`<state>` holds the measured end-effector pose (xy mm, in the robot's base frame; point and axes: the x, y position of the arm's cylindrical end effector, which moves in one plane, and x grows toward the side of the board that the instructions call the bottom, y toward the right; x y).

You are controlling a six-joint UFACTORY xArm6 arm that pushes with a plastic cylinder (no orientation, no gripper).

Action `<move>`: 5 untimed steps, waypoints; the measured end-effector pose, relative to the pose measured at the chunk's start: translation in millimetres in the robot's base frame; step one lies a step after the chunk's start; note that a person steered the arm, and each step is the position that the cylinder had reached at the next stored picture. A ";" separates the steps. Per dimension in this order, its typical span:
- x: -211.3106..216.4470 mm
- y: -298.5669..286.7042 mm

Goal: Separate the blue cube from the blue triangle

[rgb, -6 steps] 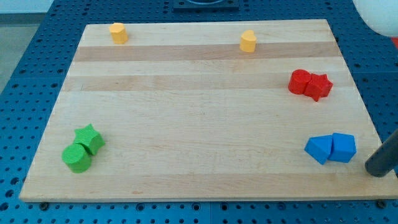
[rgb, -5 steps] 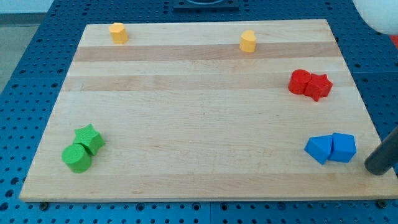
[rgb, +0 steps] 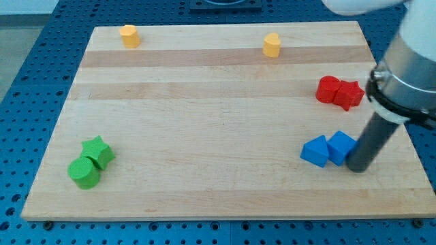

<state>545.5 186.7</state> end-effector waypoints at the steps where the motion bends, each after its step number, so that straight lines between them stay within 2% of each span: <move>1: -16.4 -28.2; 3: -40.1 -49.9; 5: -55.8 -26.1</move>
